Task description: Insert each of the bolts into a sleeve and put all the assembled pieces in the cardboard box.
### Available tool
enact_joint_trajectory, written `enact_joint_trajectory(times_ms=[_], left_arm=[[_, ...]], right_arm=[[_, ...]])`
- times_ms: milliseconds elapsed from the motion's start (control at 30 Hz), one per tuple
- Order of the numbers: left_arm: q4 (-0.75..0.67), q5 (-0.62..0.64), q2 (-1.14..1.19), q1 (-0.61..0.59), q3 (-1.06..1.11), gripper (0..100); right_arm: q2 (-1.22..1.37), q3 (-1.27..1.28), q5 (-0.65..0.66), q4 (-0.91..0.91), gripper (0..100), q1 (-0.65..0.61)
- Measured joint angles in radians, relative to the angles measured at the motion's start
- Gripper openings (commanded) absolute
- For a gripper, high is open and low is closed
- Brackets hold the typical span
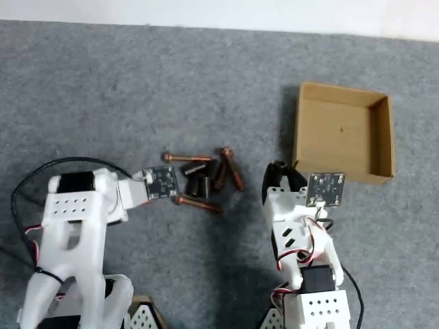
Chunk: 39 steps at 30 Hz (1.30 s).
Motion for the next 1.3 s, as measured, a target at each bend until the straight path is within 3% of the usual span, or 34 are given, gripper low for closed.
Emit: enact_joint_trajectory(times_ms=[200,333,567,733,1100,1200,1300], left_arm=[[0.014,-0.002,0.083,0.002,-0.137,1],[0.021,-0.002,0.307,-0.04,-0.293,1],[0.21,-0.002,0.761,-0.063,-0.657,2],[0.276,0.029,0.959,-0.092,-0.898,15],[0.276,0.35,1.099,-0.133,-1.149,17],[0.288,0.548,1.099,-0.133,-1.185,17],[0.347,0.842,1.099,-0.135,-1.212,17]], right_arm=[[0.0,0.0,0.0,0.0,1.0,0.0],[0.0,0.0,0.0,0.0,1.0,0.0],[0.0,0.0,0.0,0.0,1.0,0.0],[0.0,0.0,0.0,0.0,1.0,0.0],[0.0,0.0,0.0,0.0,1.0,0.0],[0.0,0.0,0.015,0.0,1.0,0.0],[0.0,0.0,0.052,0.0,1.0,0.0]])
